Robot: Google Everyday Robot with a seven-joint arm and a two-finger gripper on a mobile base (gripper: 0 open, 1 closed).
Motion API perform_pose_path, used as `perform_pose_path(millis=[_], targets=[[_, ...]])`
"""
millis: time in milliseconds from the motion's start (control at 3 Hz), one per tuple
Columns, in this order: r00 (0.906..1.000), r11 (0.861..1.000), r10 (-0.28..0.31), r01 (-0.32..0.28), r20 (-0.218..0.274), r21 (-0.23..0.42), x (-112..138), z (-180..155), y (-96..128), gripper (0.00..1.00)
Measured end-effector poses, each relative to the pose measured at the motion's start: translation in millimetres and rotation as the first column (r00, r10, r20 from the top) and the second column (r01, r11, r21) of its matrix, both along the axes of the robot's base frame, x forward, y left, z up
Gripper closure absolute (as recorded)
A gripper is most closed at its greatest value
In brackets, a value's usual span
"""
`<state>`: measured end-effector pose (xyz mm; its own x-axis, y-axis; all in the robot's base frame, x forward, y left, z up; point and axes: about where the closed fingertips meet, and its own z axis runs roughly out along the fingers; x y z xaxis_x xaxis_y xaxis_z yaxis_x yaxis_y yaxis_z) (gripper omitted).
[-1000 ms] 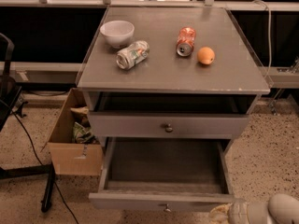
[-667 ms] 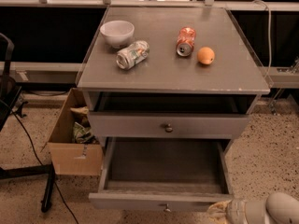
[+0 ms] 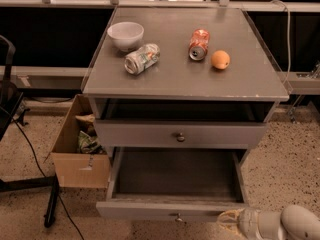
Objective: Close middle drawer
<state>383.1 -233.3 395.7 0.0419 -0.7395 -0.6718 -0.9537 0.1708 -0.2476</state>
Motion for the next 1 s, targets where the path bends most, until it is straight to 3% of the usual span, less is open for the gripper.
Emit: perform_pose_path(millis=[667,1000], targets=[[0.9961,0.999,-0.006,0.003,0.088,0.04,25,-3,4,1.0],[0.9908,0.999,-0.012,0.006,0.135,0.051,50,-8,11,1.0]])
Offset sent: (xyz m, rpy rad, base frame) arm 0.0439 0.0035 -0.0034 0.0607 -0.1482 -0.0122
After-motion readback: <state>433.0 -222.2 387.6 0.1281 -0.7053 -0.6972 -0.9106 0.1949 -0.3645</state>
